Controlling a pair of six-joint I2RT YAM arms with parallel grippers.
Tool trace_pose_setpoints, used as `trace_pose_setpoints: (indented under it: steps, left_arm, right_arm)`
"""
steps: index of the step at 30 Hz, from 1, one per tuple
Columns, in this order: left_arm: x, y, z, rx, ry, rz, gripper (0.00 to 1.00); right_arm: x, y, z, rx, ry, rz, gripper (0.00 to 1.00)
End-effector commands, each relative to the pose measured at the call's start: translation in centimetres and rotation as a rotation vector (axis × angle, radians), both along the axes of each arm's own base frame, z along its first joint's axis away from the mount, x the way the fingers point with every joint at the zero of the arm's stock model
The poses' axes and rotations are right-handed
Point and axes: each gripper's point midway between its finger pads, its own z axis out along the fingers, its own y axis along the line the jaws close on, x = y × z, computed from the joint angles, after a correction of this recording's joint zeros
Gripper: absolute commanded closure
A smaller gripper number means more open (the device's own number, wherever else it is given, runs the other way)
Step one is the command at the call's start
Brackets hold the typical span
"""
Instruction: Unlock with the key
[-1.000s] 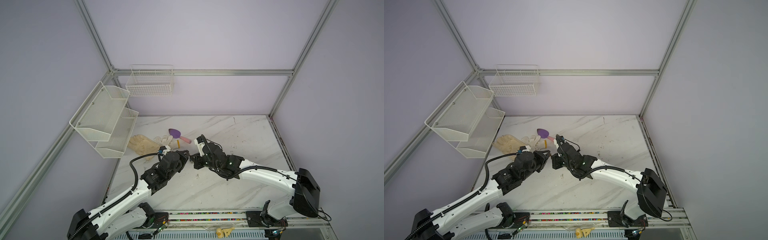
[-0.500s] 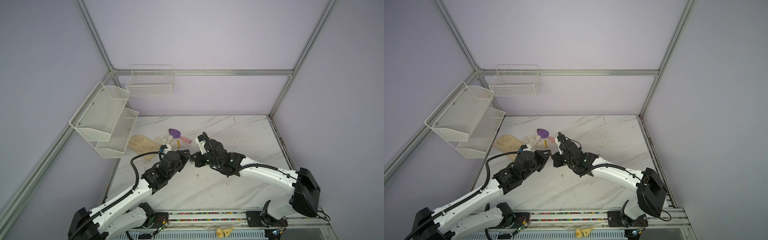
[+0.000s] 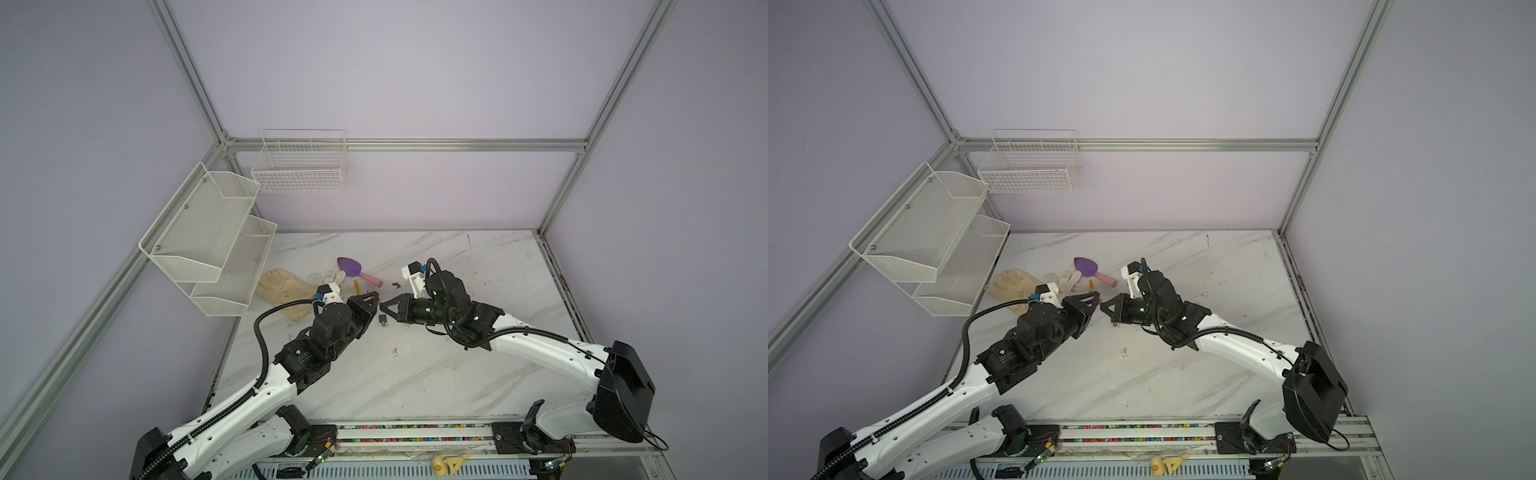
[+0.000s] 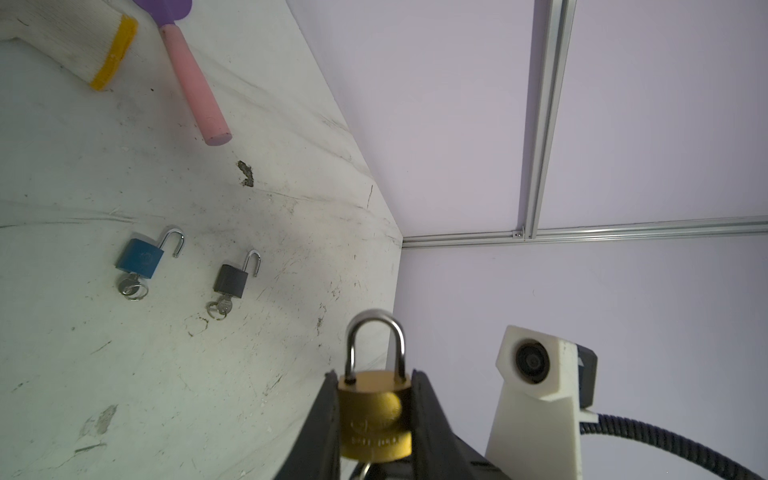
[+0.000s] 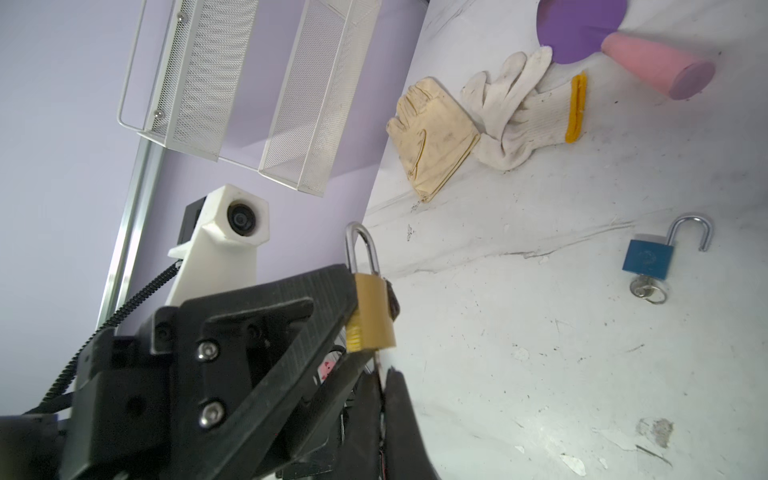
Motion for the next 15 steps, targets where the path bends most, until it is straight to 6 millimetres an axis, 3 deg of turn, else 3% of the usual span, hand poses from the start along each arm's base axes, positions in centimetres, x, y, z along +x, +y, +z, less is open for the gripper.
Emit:
trace_pose_setpoints:
  steps: [1, 4, 5, 9, 12, 15]
  left_arm:
    - [-1.5, -2.2, -2.0, 0.033, 0.047, -0.143, 1.0]
    - [-0.9, -1.4, -1.6, 0.052, 0.039, -0.105, 1.0]
    - [-0.6, -1.2, -1.3, 0.057, 0.031, -0.093, 1.0]
    - [0.2, -0.2, -0.7, 0.099, 0.022, -0.047, 1.0]
    - [0.7, 0.8, -0.1, 0.127, 0.004, -0.01, 1.0]
    - [0.9, 1.7, 0.1, 0.198, -0.009, 0.011, 1.0]
  right_arm:
    - [-1.4, 1.0, 7.1, 0.192, -0.133, 0.056, 1.0]
    - [-0.3, 0.3, 5.3, 0.076, -0.174, 0.006, 1.0]
    - [-0.3, -0.5, 6.0, 0.065, -0.207, -0.015, 1.0]
    - [0.6, -1.5, 4.0, -0.052, -0.231, -0.062, 0.98]
    - [0.9, -2.5, 3.5, -0.143, -0.278, -0.07, 0.79]
    - [1.4, -4.2, 3.6, -0.244, -0.323, -0.107, 0.69]
